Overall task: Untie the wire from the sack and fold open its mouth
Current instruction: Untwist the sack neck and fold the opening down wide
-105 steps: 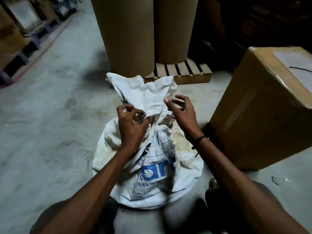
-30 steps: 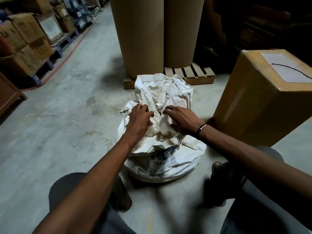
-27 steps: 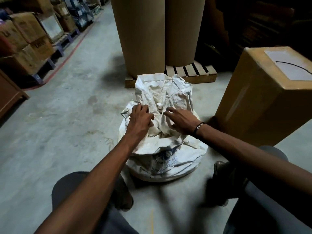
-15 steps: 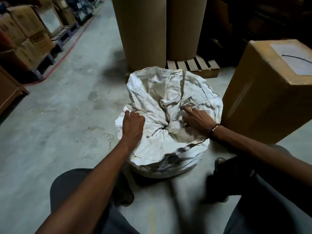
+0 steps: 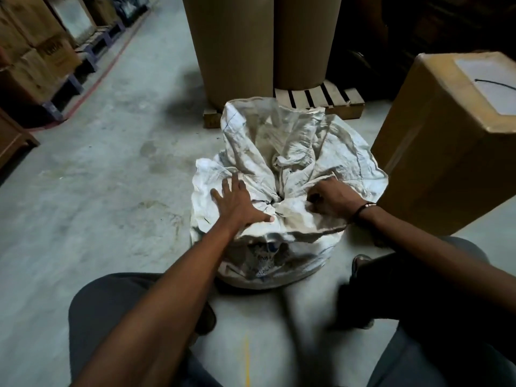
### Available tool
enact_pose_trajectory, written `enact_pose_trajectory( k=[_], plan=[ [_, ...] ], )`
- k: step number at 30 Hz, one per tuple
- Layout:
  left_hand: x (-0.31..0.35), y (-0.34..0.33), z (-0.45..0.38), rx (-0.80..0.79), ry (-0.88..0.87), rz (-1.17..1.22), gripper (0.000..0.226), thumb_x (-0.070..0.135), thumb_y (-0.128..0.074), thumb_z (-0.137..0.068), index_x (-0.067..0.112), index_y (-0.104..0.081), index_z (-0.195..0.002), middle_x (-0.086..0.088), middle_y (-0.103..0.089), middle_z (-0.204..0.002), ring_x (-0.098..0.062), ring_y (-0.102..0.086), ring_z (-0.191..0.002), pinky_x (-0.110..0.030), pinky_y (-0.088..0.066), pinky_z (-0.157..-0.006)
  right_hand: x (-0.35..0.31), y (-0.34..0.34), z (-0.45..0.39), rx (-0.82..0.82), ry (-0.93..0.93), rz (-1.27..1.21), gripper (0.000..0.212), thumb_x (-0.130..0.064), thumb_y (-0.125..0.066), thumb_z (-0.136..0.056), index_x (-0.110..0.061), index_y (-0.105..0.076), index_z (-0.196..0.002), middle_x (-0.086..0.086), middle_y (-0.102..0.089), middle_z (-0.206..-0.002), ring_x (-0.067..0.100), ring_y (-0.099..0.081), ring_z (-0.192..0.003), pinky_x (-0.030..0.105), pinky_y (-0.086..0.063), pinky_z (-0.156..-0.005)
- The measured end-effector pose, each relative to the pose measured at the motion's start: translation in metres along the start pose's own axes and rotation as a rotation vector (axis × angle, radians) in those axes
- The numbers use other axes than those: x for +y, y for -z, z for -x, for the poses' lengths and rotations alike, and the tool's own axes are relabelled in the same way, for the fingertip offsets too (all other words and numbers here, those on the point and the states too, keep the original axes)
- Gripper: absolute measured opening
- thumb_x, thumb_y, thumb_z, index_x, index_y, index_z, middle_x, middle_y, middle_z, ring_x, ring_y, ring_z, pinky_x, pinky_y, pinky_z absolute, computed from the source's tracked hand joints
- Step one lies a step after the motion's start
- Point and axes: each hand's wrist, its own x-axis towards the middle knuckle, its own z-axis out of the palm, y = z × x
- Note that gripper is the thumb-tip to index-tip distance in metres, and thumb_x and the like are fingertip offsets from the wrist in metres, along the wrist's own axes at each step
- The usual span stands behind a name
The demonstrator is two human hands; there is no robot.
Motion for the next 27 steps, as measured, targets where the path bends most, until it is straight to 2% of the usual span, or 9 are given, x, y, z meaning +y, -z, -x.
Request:
enact_pose_trajectory(
  k=[5,7,10,13,17,19,21,24,27],
  plan=[
    [-0.011,0.021,-0.011,-0.083,-0.089,0.035,0.169,0.09,-0.08,-0.036,0.028,0.013,-0.164,-0.008,0.022,-0.171,-0.037,0.019,-0.157,-0.076,0.013,-0.112,-0.003,0.019,0.003,-0.319,-0.005,0.196,0.017,-0.036,-0.072,-0.083,-0.02,-0.075,-0.088,0.004,-0.075,-0.09,0.029,-0.069,-0.085,0.033,-0.052,-0.068],
    [-0.01,0.02,-0.011,-0.063,-0.144,-0.011,0.171,0.088,-0.081,-0.034,0.029,0.014,-0.163,-0.01,0.023,-0.171,-0.038,0.021,-0.157,-0.076,0.014,-0.112,-0.015,0.02,-0.005,-0.27,0.027,0.281,0.017,-0.035,-0.065,-0.085,-0.02,-0.073,-0.085,0.008,-0.074,-0.092,0.034,-0.072,-0.088,0.031,-0.05,-0.065],
    [-0.006,0.011,-0.017,-0.028,-0.199,-0.053,0.172,0.086,-0.083,-0.034,0.026,0.014,-0.164,-0.012,0.022,-0.171,-0.04,0.02,-0.157,-0.076,0.014,-0.112,-0.041,0.017,-0.036,-0.033,0.191,0.284,0.015,-0.009,-0.054,-0.089,-0.008,-0.068,-0.092,0.018,-0.069,-0.095,0.04,-0.069,-0.088,0.037,-0.044,-0.063],
    [-0.005,0.005,-0.024,-0.014,-0.194,-0.071,0.167,0.082,-0.085,-0.04,0.027,0.012,-0.164,-0.014,0.022,-0.17,-0.042,0.018,-0.157,-0.076,0.012,-0.113,-0.049,0.015,-0.072,-0.075,0.295,0.3,0.018,-0.016,-0.062,-0.089,-0.015,-0.072,-0.103,0.015,-0.072,-0.101,0.039,-0.069,-0.096,0.044,-0.055,-0.078],
    [0.0,0.003,-0.033,0.067,-0.05,-0.048,0.125,0.078,-0.073,-0.068,0.017,-0.015,-0.161,-0.028,-0.007,-0.166,-0.053,-0.022,-0.15,-0.078,-0.006,-0.116,-0.033,0.003,-0.093,-0.216,0.178,0.341,0.034,-0.04,-0.067,-0.085,-0.026,-0.075,-0.115,0.008,-0.071,-0.123,0.033,-0.064,-0.121,0.041,-0.052,-0.1],
    [0.004,-0.002,-0.041,0.062,0.001,-0.043,0.108,0.082,-0.059,-0.077,0.012,-0.032,-0.154,-0.029,-0.018,-0.163,-0.054,-0.024,-0.148,-0.079,-0.003,-0.115,-0.024,-0.004,-0.098,-0.293,0.089,0.296,0.052,-0.051,-0.07,-0.085,-0.029,-0.067,-0.132,0.005,-0.064,-0.139,0.032,-0.056,-0.133,0.041,-0.047,-0.11],
    [0.007,-0.009,-0.051,0.013,0.038,-0.057,0.114,0.091,-0.051,-0.073,0.008,-0.039,-0.151,-0.031,-0.027,-0.162,-0.054,-0.015,-0.152,-0.079,0.008,-0.114,-0.017,-0.009,-0.099,-0.395,-0.019,0.305,0.08,-0.065,-0.071,-0.082,-0.032,-0.048,-0.152,0.005,-0.052,-0.154,0.033,-0.045,-0.143,0.042,-0.04,-0.117],
    [0.011,-0.017,-0.07,-0.041,0.044,-0.069,0.147,0.106,-0.042,-0.055,0.009,-0.019,-0.162,-0.033,-0.02,-0.165,-0.055,0.004,-0.154,-0.077,0.022,-0.107,-0.008,-0.015,-0.092,-0.448,-0.112,0.268,0.101,-0.064,-0.074,-0.08,-0.032,-0.026,-0.163,0.011,-0.042,-0.159,0.039,-0.037,-0.146,0.044,-0.036,-0.117],
    [0.016,-0.02,-0.087,-0.136,0.033,-0.052,0.159,0.11,-0.044,-0.043,0.023,0.01,-0.165,-0.03,0.002,-0.169,-0.049,0.015,-0.155,-0.076,0.023,-0.108,-0.002,-0.025,-0.078,-0.469,-0.17,0.187,0.113,-0.064,-0.078,-0.075,-0.033,-0.017,-0.165,0.015,-0.038,-0.158,0.043,-0.036,-0.144,0.048,-0.038,-0.114]
  ],
)
